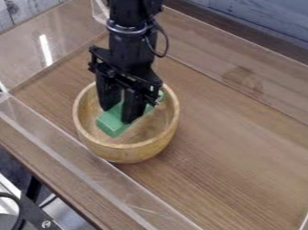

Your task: Put the green block in the brown bowl

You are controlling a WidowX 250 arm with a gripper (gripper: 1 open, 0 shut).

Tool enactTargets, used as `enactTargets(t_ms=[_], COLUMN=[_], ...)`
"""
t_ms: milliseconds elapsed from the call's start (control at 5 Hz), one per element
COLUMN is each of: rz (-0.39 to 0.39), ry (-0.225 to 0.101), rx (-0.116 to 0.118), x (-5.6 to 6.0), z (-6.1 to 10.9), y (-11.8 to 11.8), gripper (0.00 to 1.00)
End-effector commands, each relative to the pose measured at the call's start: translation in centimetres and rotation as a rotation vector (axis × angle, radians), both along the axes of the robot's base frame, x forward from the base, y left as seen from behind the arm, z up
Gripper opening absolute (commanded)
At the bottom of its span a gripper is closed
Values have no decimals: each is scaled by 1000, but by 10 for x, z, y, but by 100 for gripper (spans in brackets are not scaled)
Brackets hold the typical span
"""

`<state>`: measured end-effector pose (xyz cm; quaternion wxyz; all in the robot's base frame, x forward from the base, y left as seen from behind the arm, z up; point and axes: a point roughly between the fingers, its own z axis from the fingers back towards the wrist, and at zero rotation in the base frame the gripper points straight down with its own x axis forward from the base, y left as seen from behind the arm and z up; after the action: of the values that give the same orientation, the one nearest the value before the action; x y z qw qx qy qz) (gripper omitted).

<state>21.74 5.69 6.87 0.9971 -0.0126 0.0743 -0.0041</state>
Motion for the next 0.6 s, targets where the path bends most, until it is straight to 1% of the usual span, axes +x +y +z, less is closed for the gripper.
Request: enactTargets(t_ms=[0,400], rz=[-4,-1], ry=[-42,-39], rx=[8,2], x=[11,13], z=[10,10], y=[1,1], gripper=[0,0])
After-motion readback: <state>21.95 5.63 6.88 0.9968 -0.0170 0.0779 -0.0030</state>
